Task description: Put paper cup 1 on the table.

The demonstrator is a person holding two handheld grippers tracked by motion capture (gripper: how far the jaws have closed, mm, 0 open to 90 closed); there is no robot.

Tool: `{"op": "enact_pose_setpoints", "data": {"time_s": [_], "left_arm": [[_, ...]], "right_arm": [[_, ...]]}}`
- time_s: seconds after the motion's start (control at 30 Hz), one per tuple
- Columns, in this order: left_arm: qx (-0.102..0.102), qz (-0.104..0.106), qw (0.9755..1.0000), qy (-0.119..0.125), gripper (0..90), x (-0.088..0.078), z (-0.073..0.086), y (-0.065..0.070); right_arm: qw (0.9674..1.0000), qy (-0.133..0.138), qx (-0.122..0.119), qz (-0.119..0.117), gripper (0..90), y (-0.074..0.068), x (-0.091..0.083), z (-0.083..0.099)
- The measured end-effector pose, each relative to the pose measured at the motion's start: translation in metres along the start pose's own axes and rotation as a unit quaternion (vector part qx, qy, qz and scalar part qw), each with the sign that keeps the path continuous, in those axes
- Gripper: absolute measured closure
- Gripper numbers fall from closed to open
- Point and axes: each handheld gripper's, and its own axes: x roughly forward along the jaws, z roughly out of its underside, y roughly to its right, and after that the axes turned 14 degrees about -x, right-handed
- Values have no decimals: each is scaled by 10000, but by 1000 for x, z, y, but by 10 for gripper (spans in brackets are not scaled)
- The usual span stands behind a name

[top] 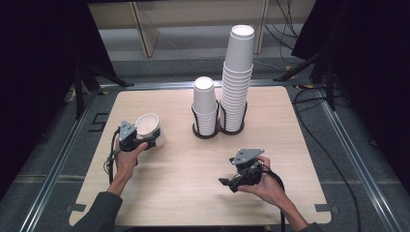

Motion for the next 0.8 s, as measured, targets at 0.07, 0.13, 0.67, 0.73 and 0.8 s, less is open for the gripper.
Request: {"op": "enact_pose_setpoints", "data": {"time_s": [0.07,0.13,0.67,0.73,0.8], "left_arm": [[-27,-39,10000,-25,124,1,0,-1],[-34,-71,10000,-22,123,5,-1,-3],[8,-510,9987,-62,120,27,-7,-27],[62,-538,9985,-90,120,27,-7,-29],[73,-614,9980,-95,120,27,-7,-34]], "right_arm": [[10000,-20,33,-6,179,-1,0,0],[10000,-29,73,-40,179,-2,1,0],[9999,-39,139,-59,181,-2,-1,2],[9999,-30,140,-58,181,-2,-1,2],[9998,-21,194,-92,182,-2,-2,2]]}}
